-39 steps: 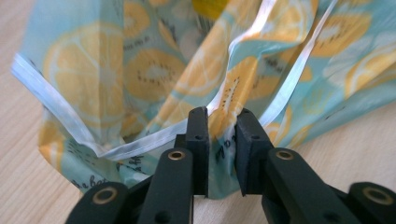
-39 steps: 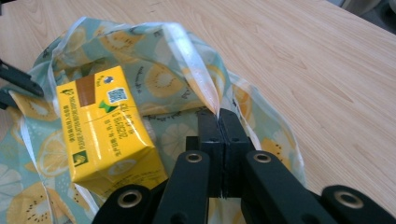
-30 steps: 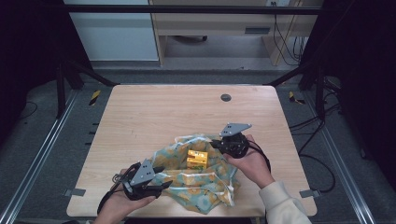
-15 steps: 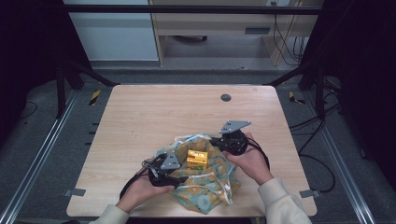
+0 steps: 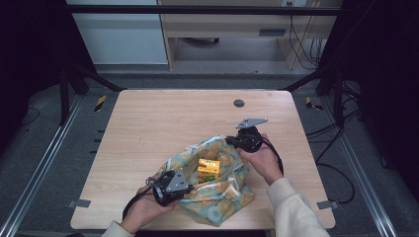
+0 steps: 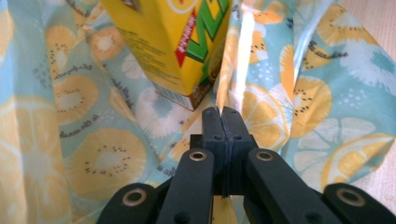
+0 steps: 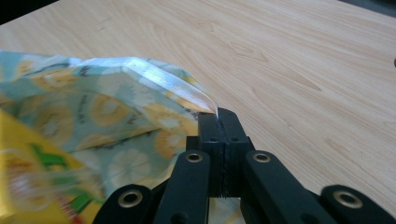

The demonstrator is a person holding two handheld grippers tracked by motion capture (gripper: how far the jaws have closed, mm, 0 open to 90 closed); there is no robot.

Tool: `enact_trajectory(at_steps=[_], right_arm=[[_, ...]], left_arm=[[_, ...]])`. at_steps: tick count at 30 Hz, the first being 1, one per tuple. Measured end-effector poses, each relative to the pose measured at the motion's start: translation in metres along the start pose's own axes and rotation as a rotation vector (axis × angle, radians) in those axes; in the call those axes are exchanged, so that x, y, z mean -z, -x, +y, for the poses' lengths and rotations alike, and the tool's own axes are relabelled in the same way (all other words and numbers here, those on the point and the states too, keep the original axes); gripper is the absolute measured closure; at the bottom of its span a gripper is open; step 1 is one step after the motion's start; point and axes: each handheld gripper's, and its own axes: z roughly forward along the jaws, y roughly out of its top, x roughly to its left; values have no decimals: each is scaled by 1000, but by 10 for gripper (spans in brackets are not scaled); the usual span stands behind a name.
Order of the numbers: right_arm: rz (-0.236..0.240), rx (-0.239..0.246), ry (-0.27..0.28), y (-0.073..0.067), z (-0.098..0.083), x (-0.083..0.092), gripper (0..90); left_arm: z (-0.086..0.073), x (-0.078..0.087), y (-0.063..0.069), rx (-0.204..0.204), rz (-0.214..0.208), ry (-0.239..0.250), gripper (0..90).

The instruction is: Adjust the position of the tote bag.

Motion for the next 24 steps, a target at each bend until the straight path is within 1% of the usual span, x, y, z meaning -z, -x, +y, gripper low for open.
enact_trajectory(at_steps=[1,3,5,6,8,9,12,14,17,20,22,24], right_arm=[[-5,-16,-6,4,-1,-5,900],[-20,-31,-14,12,-4,-12,900],[-46,-43,-19,20,-6,-17,900],[-54,-51,-18,24,-7,-18,900],[-70,-77,-18,30,-9,-19,900],[-77,-83,-18,34,-10,-19,900],[-96,-102,-17,41,-11,-17,900],[-100,-129,-1,46,-13,-15,900],[-120,-130,-13,51,-15,-15,900],[-134,-136,-27,55,-17,-17,900],[-142,-138,-40,58,-19,-18,900],[-153,-135,-53,62,-22,-20,900]], left_arm=[[0,0,0,-2,7,-8,900],[1,-1,1,-12,1,-6,900],[1,-1,3,-28,8,-21,900],[1,-1,3,-27,6,-20,900],[2,0,4,-27,8,-13,900],[2,0,4,-28,20,-8,900],[4,4,4,-21,29,2,900],[5,5,4,-24,25,-2,900],[4,6,7,-27,23,-9,900],[3,6,13,-48,37,-25,900],[2,4,16,-61,38,-35,900],[0,2,18,-72,38,-56,900]])
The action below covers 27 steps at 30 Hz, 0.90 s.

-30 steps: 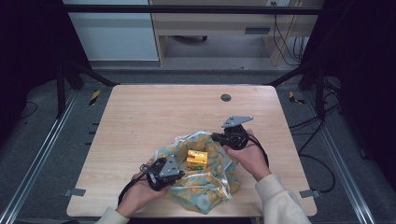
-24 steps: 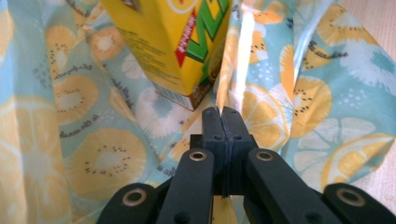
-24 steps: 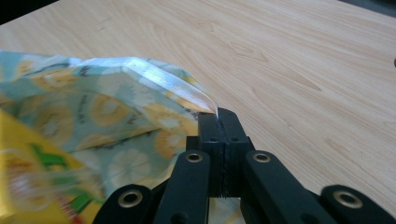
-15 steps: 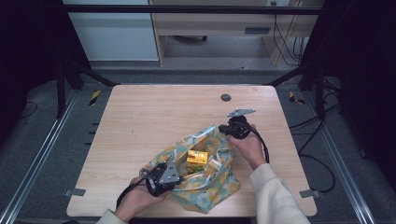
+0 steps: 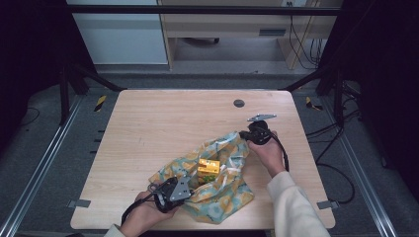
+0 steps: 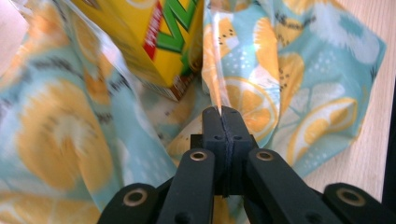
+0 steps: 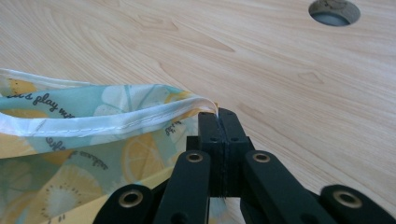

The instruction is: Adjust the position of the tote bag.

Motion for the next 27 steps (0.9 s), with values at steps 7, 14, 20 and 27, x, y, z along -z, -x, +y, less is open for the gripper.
enact_trajectory(at_steps=[7,14,20,27], right_arm=[[-29,-9,-19,9,-3,-2,900],[-53,-11,-32,13,-4,-3,900],[-63,-1,-46,13,-5,-6,900],[-74,4,-51,14,-6,-7,900]], left_arm=[[-2,-4,5,-7,-12,-14,900],[-1,-5,10,-20,-29,-17,900],[-2,-8,13,-27,-37,-27,900],[-2,-10,14,-27,-49,-39,900]])
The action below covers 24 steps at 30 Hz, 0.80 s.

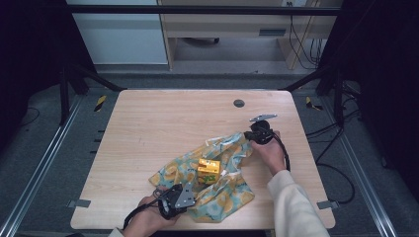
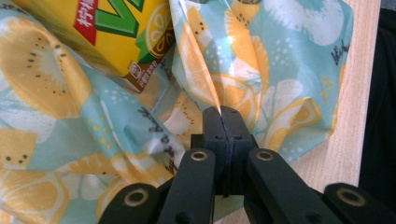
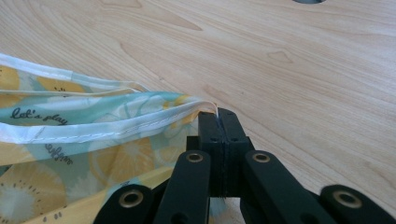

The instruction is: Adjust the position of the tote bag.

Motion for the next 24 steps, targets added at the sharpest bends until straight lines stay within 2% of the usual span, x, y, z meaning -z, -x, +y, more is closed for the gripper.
enact_trajectory(at_steps=[6,10,11,12,13,14,18,19,22,24], right_arm=[[-3,-4,-6,0,-1,1,900],[0,1,8,0,0,7,890],[-2,0,16,1,0,9,850],[-9,-8,28,0,1,13,771],[-12,-12,33,0,1,16,721],[-19,-5,42,-1,3,22,627],[-32,26,75,-7,3,42,501],[-33,31,84,-10,3,46,474],[-38,90,119,-21,-3,65,378],[-33,109,131,-29,-6,76,338]], left_arm=[[0,0,1,3,1,-5,900],[-1,1,0,19,6,16,897],[-1,4,-2,34,19,36,855],[0,6,-3,53,34,56,748],[1,12,-5,77,42,91,706],[2,15,-6,83,50,107,662],[5,28,-9,115,84,167,540],[6,34,-10,117,97,181,525],[9,48,-18,139,140,218,514],[10,55,-23,170,178,247,499]])
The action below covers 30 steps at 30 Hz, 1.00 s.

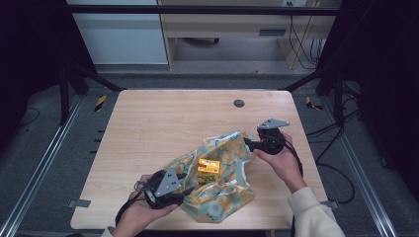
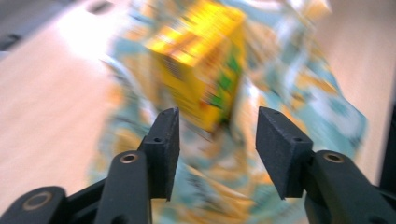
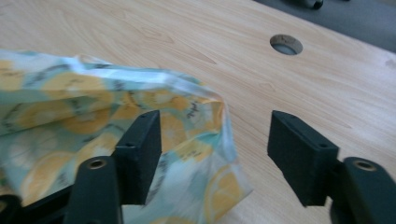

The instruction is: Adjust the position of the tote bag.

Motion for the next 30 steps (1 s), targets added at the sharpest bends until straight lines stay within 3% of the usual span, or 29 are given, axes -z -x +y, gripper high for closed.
enact_trajectory(at_steps=[3,7,11,14,16,20,22,25,30], right_arm=[[21,3,11,-12,-2,16,310],[53,-4,17,-31,-10,27,271],[46,-14,-12,-44,-20,23,230],[65,-23,-50,-54,-30,11,237],[62,-28,-83,-58,-38,6,300],[62,13,-111,-67,-53,9,545],[55,64,-155,-71,-58,11,674],[89,70,-190,-72,-65,12,847],[100,47,-204,-65,-70,22,898]], left_arm=[[4,-1,-14,60,85,-8,482],[7,-18,-32,56,152,-50,417],[5,-42,-45,82,134,-89,368],[-2,-56,-45,75,130,-118,425],[-7,-59,-43,54,142,-138,512],[-16,-60,-39,34,149,-159,704],[-17,-59,-38,18,161,-177,766],[-19,-55,-37,18,150,-194,828],[-26,-56,-41,30,151,-242,859]])
